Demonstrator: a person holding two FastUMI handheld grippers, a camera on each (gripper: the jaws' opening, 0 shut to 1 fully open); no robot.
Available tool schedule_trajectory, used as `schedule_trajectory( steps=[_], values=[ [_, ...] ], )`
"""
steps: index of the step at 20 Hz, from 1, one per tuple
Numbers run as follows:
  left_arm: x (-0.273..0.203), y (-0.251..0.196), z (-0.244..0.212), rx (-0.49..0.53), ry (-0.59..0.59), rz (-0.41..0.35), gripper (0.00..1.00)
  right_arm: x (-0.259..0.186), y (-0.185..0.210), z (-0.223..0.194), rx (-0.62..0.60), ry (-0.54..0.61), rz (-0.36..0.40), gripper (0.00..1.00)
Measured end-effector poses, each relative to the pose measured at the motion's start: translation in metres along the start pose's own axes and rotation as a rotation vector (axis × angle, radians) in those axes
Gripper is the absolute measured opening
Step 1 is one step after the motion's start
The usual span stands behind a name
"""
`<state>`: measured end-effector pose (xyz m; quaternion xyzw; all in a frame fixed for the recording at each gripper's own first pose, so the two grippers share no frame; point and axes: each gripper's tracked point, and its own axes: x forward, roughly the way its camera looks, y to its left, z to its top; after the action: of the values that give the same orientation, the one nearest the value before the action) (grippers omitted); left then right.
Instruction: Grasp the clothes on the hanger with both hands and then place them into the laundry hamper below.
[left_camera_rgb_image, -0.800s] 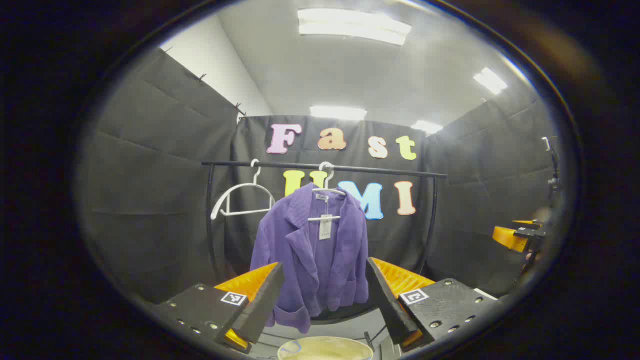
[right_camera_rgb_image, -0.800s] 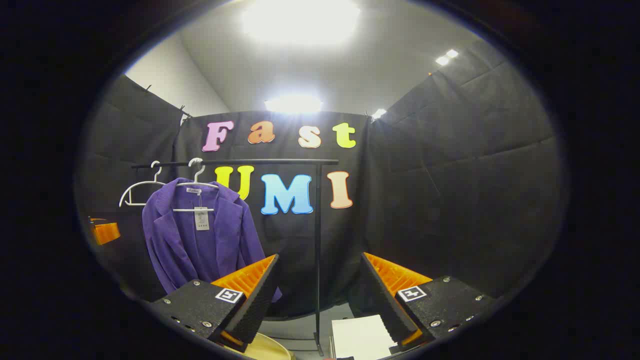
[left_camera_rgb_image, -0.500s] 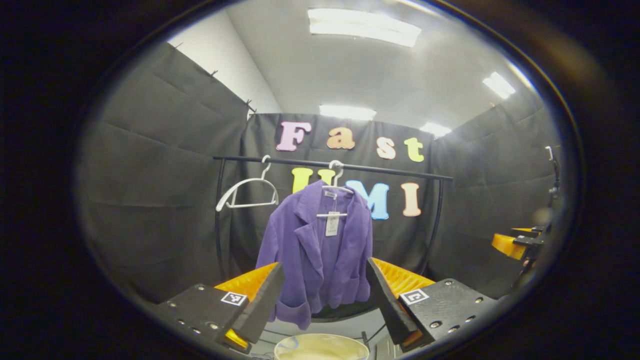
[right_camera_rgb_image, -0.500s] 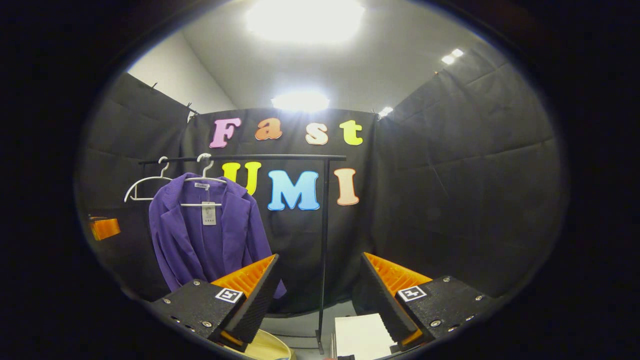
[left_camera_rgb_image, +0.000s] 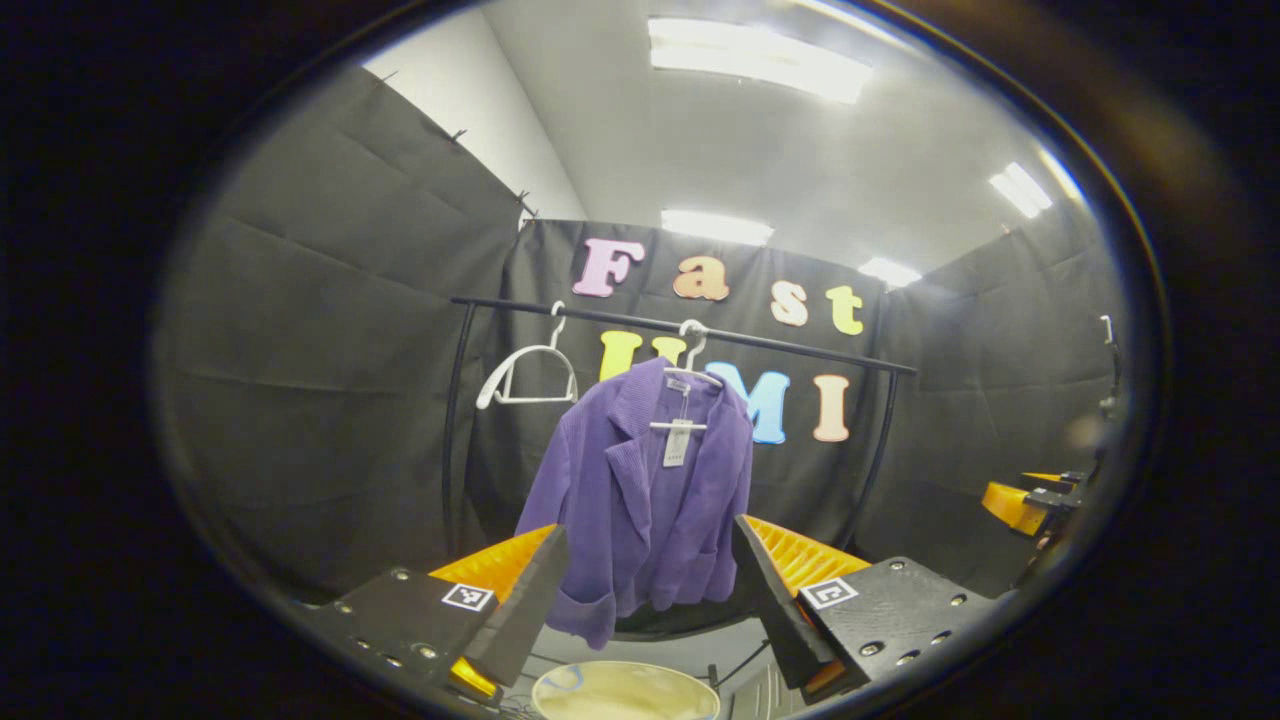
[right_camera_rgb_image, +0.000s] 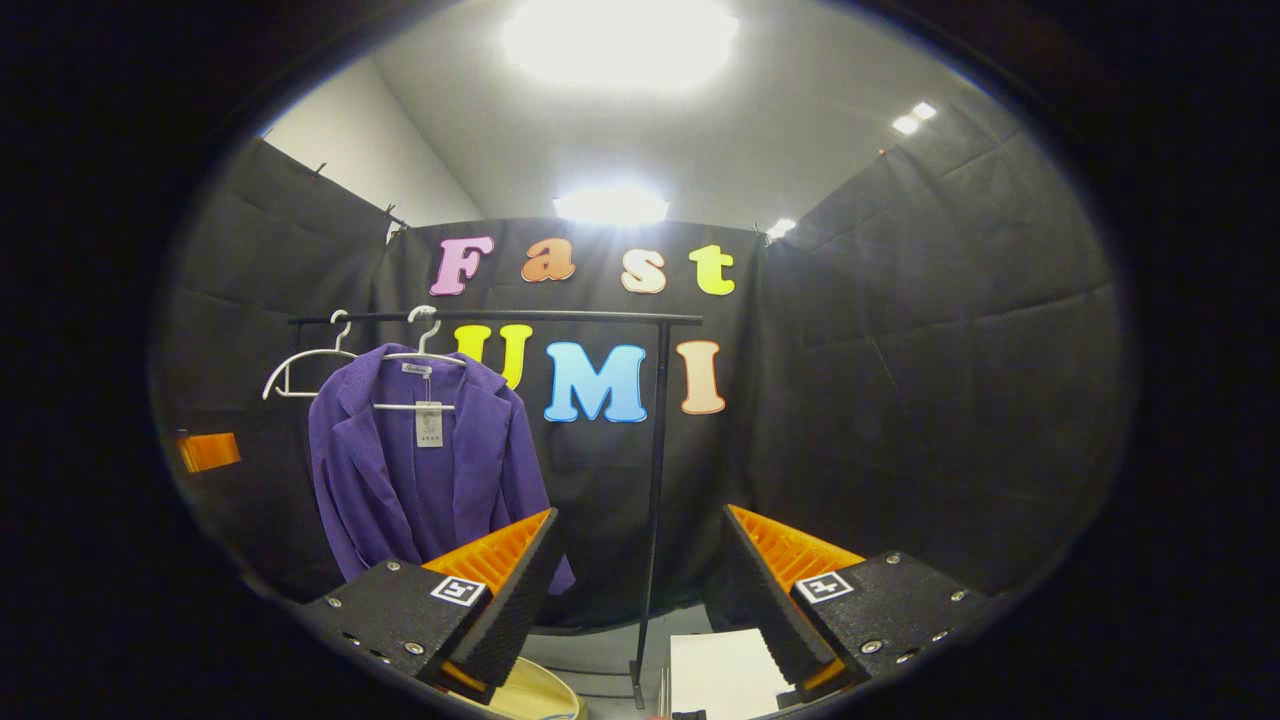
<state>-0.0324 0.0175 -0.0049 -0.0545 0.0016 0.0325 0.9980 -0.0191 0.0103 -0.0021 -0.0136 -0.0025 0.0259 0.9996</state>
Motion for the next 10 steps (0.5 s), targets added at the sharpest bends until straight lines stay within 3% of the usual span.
schedule_trajectory(
  steps=[10],
  values=[
    [-0.022,0.022,0.012,0.046,-0.014,0.052,0.95,0.001,0.032,0.019,0.022,0.004,0.090,0.96]
  ],
)
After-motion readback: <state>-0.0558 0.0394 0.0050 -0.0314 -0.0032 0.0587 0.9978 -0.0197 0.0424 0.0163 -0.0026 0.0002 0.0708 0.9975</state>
